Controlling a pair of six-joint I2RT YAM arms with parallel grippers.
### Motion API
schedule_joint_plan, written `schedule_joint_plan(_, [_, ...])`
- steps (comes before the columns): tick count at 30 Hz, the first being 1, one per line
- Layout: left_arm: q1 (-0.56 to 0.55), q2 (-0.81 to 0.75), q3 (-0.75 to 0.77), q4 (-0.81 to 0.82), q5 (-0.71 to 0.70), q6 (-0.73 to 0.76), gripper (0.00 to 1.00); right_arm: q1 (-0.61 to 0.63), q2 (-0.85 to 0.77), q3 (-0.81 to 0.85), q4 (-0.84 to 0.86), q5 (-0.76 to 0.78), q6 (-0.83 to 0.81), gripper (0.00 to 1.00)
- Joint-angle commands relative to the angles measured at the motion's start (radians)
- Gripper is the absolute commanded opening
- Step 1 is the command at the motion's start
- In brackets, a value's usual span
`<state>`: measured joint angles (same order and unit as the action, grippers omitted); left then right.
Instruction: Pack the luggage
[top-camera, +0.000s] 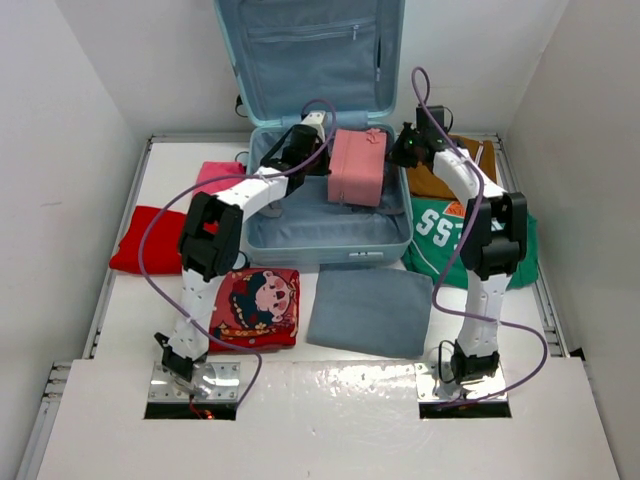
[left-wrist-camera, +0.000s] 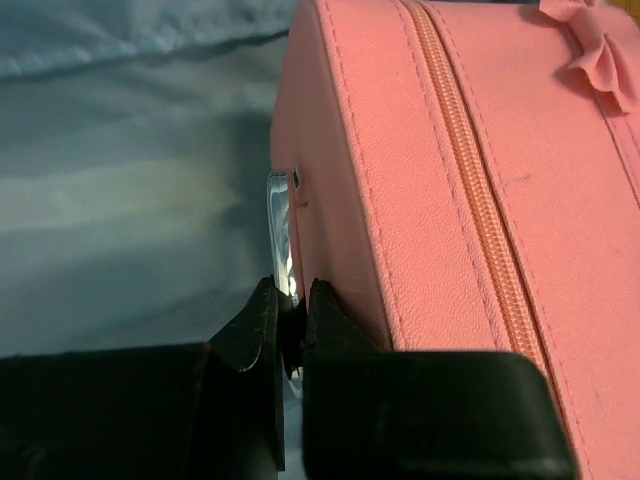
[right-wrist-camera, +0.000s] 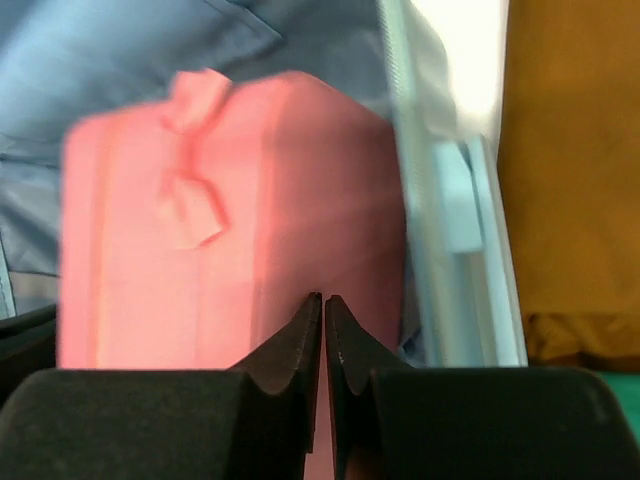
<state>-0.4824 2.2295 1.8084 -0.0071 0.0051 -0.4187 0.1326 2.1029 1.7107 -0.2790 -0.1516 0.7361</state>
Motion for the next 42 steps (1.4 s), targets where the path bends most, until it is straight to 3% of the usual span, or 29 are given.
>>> schedule_joint_plan(1, [-0.142,0.084,0.022,0.030,0.306,-0.100,0.07,0.099,-0.040,0.133,0.158,-0.141,-0.033,0.09])
schedule_joint_plan(10, [-0.140,0.134,0.023,0.157,0.306,-0.213,0.22,0.085,-0.024,0.196,0.159,-0.101,-0.083,0.13])
schedule_joint_plan(13, [-0.130,0.148,0.023,0.191,0.306,-0.232,0.51,0.078,-0.024,0.185,0.158,-0.103,-0.081,0.15])
schedule_joint_plan(14, [-0.130,0.162,0.067,0.179,0.306,-0.232,0.70,0.075,-0.029,0.184,0.159,-0.103,-0.084,0.22])
schedule_joint_plan(16, [-0.118,0.185,0.085,0.138,0.306,-0.232,0.83,0.065,-0.049,0.181,0.158,-0.103,-0.102,0.31])
schedule_joint_plan(18, [-0.107,0.164,0.060,0.160,0.294,-0.232,0.90,0.053,-0.061,0.173,0.158,-0.127,-0.107,0.34])
schedule_joint_plan(23, [-0.065,0.046,-0.056,0.228,0.245,-0.209,0.96,0.019,-0.138,0.126,0.141,-0.251,-0.107,0.37])
schedule_joint_plan(26, [-0.026,-0.051,-0.078,0.228,0.225,-0.120,1.00,-0.002,-0.191,0.055,0.132,-0.296,-0.118,0.42])
schedule_joint_plan(34, [0.034,-0.274,-0.109,0.216,0.070,0.072,1.00,-0.070,-0.285,-0.025,0.066,-0.315,-0.185,0.47])
schedule_joint_plan(39, [0.090,-0.353,-0.040,0.058,-0.008,0.124,1.00,-0.175,-0.336,-0.034,-0.060,-0.292,-0.294,0.50])
schedule_joint_plan(42, [0.146,-0.427,-0.063,-0.106,-0.054,0.124,1.00,-0.231,-0.378,-0.057,-0.141,-0.185,-0.412,0.50])
